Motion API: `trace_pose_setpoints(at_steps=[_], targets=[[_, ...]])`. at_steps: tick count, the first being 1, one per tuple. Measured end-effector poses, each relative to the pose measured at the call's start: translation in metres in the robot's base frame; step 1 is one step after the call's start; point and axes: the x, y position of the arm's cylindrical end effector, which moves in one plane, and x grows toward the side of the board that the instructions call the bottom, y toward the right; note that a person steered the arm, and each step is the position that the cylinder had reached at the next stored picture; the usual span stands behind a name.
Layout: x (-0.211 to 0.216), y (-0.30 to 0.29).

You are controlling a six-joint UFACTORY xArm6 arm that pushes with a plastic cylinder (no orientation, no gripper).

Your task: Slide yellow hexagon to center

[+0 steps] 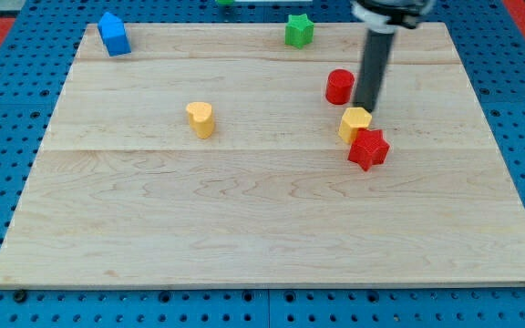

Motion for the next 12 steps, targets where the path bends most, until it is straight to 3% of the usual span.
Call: trace_pose_setpoints(at_steps=[1,3,4,5,6,7,8,9,10,12], targets=[[0.015,0.006],[0.022,-0.139],[0.028,-0.108],[0.030,-0.038],[0.079,-0.030],[0.102,-0.067],[0.074,-0.077],[0.082,-0.051],[0.062,-0.031],[0.047,-0.135]])
